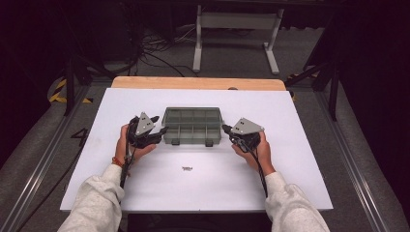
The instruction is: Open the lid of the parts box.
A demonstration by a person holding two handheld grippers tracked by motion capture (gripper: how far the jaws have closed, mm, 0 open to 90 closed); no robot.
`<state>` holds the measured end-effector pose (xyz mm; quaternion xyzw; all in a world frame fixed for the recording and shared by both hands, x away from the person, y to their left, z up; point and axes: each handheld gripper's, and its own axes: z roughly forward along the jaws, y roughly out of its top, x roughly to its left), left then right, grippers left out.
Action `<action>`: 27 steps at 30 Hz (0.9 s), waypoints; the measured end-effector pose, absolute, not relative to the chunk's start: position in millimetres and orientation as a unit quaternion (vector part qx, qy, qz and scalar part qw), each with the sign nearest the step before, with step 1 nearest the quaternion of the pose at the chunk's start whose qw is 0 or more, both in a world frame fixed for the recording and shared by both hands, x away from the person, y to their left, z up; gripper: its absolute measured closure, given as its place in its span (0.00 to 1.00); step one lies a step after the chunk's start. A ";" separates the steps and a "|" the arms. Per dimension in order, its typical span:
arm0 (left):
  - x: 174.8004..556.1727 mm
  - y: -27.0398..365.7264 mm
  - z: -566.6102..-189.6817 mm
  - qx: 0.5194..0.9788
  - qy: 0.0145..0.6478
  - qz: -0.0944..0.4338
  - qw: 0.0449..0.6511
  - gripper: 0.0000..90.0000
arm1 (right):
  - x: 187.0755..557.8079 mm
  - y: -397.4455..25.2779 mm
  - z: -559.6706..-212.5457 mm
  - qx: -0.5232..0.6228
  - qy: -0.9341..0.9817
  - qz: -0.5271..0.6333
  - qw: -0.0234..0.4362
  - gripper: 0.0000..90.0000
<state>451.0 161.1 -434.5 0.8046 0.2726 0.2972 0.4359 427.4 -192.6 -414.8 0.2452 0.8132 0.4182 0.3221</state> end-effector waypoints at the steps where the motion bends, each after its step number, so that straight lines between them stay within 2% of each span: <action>1: 452.0 160.7 -433.8 0.803 0.274 0.299 0.437 0.57 | 428.3 -193.4 -414.8 0.247 0.811 0.420 0.324 1.00; 6: 456.1 158.4 -430.0 0.800 0.269 0.296 0.447 0.68 | 430.2 -194.6 -415.1 0.255 0.806 0.419 0.332 0.97; 8: 456.6 157.7 -430.1 0.800 0.268 0.294 0.448 0.69 | 431.0 -194.9 -415.0 0.259 0.803 0.419 0.337 0.86; 12: 457.3 158.0 -430.0 0.802 0.267 0.296 0.445 0.70 | 434.4 -194.6 -413.8 0.254 0.799 0.421 0.346 0.75; 18: 458.2 158.7 -429.7 0.800 0.268 0.297 0.447 0.73 | 431.6 -186.5 -411.5 0.218 0.802 0.420 0.363 0.80; 27: 459.6 160.5 -427.4 0.801 0.267 0.300 0.443 0.76 | 428.3 -184.2 -409.5 0.214 0.800 0.421 0.371 0.80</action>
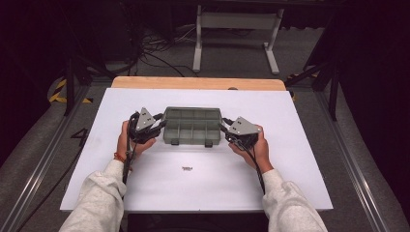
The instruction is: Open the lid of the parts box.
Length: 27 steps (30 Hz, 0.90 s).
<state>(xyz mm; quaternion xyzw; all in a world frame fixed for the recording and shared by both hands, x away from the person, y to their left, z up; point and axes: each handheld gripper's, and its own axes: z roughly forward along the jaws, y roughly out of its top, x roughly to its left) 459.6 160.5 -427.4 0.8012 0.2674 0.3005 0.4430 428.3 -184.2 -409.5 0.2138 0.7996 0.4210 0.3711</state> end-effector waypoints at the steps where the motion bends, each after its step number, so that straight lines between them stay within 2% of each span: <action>1: 459.4 160.6 -427.1 0.800 0.268 0.300 0.445 0.76 | 427.8 -183.8 -408.9 0.211 0.799 0.421 0.373 0.80; 11: 457.6 162.2 -417.4 0.800 0.259 0.304 0.448 0.78 | 427.5 -187.6 -404.7 0.210 0.791 0.431 0.381 0.81; 27: 466.7 159.6 -404.2 0.795 0.260 0.304 0.457 0.76 | 437.0 -191.6 -389.8 0.223 0.784 0.456 0.356 0.82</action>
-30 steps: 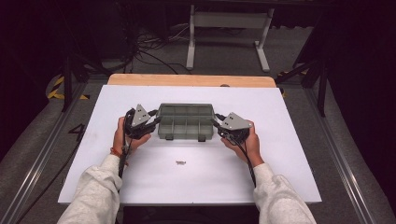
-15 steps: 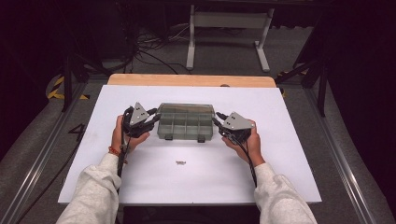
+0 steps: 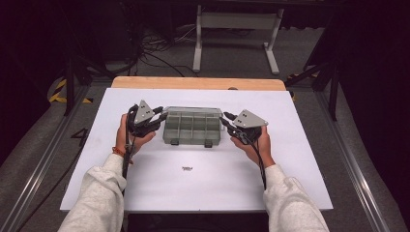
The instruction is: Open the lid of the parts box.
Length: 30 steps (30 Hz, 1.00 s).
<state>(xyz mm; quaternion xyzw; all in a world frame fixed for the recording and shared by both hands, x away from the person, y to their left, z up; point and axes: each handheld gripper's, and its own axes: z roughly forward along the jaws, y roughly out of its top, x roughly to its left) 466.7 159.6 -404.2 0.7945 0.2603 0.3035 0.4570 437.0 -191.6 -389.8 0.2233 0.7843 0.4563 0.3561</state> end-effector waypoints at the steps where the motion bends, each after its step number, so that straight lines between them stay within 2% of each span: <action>1: 467.1 159.9 -403.9 0.794 0.260 0.304 0.457 0.76 | 438.2 -192.0 -388.3 0.224 0.785 0.457 0.354 0.82; 30: 489.5 159.5 -399.1 0.755 0.312 0.288 0.499 0.75 | 464.6 -191.7 -375.0 0.268 0.749 0.506 0.333 0.85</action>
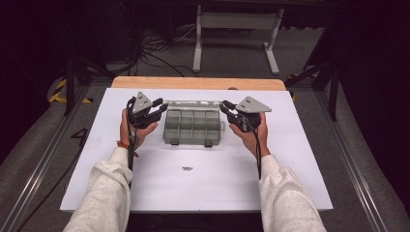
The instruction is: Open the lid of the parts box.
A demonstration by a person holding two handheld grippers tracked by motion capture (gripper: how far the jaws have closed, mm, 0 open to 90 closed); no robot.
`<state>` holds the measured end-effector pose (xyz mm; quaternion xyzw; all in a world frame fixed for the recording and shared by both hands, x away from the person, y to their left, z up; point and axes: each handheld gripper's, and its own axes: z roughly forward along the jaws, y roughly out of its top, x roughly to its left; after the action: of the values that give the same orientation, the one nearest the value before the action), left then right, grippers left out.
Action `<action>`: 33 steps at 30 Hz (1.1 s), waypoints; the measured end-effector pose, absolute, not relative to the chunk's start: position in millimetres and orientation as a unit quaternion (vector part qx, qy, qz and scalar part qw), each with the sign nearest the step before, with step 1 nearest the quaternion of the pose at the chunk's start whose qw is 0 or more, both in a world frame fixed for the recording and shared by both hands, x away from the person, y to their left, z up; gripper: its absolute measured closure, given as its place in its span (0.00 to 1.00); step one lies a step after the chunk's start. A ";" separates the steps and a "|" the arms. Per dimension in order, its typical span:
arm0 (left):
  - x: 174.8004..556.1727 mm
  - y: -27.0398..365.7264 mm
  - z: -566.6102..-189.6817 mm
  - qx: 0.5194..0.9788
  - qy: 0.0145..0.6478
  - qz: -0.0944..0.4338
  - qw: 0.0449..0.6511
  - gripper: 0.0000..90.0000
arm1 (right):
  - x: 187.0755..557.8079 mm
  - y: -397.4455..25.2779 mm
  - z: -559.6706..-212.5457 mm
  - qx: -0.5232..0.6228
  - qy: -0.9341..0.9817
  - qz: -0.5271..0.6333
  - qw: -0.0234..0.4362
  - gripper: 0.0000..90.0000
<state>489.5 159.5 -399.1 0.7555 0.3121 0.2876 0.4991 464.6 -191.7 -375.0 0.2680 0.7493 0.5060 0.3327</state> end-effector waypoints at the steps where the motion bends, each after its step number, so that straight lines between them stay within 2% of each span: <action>1: 491.1 159.4 -398.7 0.754 0.314 0.288 0.500 0.75 | 465.8 -191.5 -374.4 0.271 0.749 0.506 0.332 0.85; 33: 518.4 147.3 -410.4 0.753 0.351 0.280 0.481 0.77 | 510.3 -183.6 -394.2 0.336 0.737 0.488 0.325 0.91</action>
<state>518.4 147.3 -410.4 0.7529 0.3507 0.2802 0.4813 510.3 -183.6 -394.2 0.3362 0.7366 0.4884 0.3253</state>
